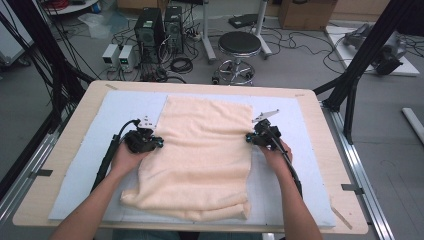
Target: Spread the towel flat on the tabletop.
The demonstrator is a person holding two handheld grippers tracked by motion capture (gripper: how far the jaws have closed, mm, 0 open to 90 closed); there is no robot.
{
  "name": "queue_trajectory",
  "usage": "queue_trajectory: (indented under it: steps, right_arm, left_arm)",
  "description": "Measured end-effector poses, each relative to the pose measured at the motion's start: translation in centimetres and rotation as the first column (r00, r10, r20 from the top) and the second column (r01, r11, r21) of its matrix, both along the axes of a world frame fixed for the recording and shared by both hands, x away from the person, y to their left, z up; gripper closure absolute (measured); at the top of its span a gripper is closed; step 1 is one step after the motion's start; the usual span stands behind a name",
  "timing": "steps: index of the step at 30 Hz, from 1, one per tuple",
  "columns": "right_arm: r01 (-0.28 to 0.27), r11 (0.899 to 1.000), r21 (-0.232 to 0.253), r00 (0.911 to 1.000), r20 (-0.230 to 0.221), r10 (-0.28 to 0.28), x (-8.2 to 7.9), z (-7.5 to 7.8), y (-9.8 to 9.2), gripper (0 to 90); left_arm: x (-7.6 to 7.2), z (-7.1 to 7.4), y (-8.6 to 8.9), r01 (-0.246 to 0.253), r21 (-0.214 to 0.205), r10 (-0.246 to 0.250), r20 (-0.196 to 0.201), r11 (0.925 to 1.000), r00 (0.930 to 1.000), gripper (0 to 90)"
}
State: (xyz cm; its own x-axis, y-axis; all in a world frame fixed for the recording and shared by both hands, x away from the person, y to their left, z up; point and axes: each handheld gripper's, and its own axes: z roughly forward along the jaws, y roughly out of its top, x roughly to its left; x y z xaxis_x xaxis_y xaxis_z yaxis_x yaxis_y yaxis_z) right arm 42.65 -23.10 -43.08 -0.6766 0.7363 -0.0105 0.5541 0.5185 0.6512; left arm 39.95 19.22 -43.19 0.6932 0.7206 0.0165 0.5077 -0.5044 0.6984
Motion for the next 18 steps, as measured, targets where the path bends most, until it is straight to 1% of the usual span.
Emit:
queue_trajectory:
  steps: [1,2,3,4,5,6,7,8,9,11,12,13,14,15,16,17,18]
  right_arm:
    - [0.007,1.000,-0.001,1.0000,-0.004,-0.007,0.3,0.0,0.0,86.0]
    - [0.009,1.000,-0.003,0.9999,-0.010,-0.009,0.4,0.1,0.1,85.5]
    - [0.010,1.000,-0.010,0.9999,0.001,-0.010,0.5,0.2,0.2,83.9]
    - [0.006,1.000,-0.003,0.9999,0.008,-0.006,0.4,0.3,0.2,80.2]
    - [-0.002,1.000,0.010,0.9999,0.014,0.001,0.2,0.5,0.1,76.2]
    - [-0.014,1.000,0.025,0.9998,0.015,0.014,-0.1,0.8,0.1,73.4]
    - [-0.032,0.999,0.033,0.9993,0.023,0.031,-0.5,1.2,0.2,71.1]
    - [-0.045,0.998,0.036,0.9985,0.033,0.043,-0.8,1.5,0.2,69.2]
    - [-0.064,0.996,0.054,0.9969,0.048,0.062,-1.5,2.1,0.2,67.1]
    - [-0.094,0.993,0.073,0.9926,0.083,0.088,-2.7,2.9,0.2,64.8]
    - [-0.106,0.991,0.082,0.9898,0.104,0.097,-3.4,3.3,0.3,63.4]
    - [-0.118,0.988,0.097,0.9876,0.115,0.107,-4.2,3.7,0.3,62.1]
    - [-0.138,0.984,0.114,0.9845,0.125,0.123,-4.8,4.1,0.2,60.4]
    - [-0.150,0.980,0.130,0.9836,0.119,0.135,-5.6,4.5,0.3,57.3]
    - [-0.171,0.977,0.128,0.9808,0.116,0.157,-6.2,4.8,0.5,55.9]
    - [-0.195,0.973,0.126,0.9758,0.125,0.179,-7.0,5.2,0.6,55.4]
    - [-0.214,0.968,0.130,0.9680,0.161,0.192,-8.2,5.5,0.8,55.6]
  left_arm:
    - [0.1,0.1,0.0,-0.001,0.001,0.001,0.000,1.0000,1.0000,81.5]
    - [0.2,0.1,0.0,-0.002,-0.012,0.002,-0.001,0.9999,1.0000,80.7]
    - [0.2,0.2,0.1,0.004,-0.016,-0.004,0.000,0.9999,1.0000,79.4]
    - [0.1,0.4,0.3,0.008,-0.026,-0.008,-0.006,0.9996,0.9999,77.1]
    - [-0.1,0.6,0.6,0.015,-0.051,-0.015,-0.013,0.9986,0.9998,74.8]
    - [-0.3,0.9,0.8,0.027,-0.062,-0.028,-0.012,0.9977,0.9995,73.0]
    - [-0.6,1.1,1.0,0.035,-0.074,-0.036,-0.007,0.9966,0.9993,71.6]
    - [-1.0,1.5,1.4,0.054,-0.087,-0.054,0.000,0.9947,0.9985,70.2]
    - [-1.4,1.8,1.6,0.062,-0.099,-0.061,0.006,0.9932,0.9981,68.6]
    - [-2.2,2.4,2.1,0.082,-0.116,-0.080,0.020,0.9899,0.9966,66.1]
    - [-2.7,2.8,2.4,0.091,-0.119,-0.088,0.028,0.9887,0.9957,65.4]
    - [-3.2,3.1,2.6,0.103,-0.123,-0.099,0.035,0.9870,0.9945,64.4]
    - [-3.7,3.3,2.8,0.115,-0.130,-0.111,0.038,0.9848,0.9931,62.9]
    - [-4.3,3.6,2.9,0.132,-0.135,-0.127,0.043,0.9820,0.9909,61.8]
    - [-5.0,3.8,3.0,0.148,-0.127,-0.143,0.049,0.9808,0.9885,60.6]
    - [-5.8,3.9,3.0,0.167,-0.120,-0.161,0.056,0.9786,0.9853,59.6]
    - [-6.5,4.0,3.1,0.183,-0.112,-0.176,0.065,0.9767,0.9822,57.8]
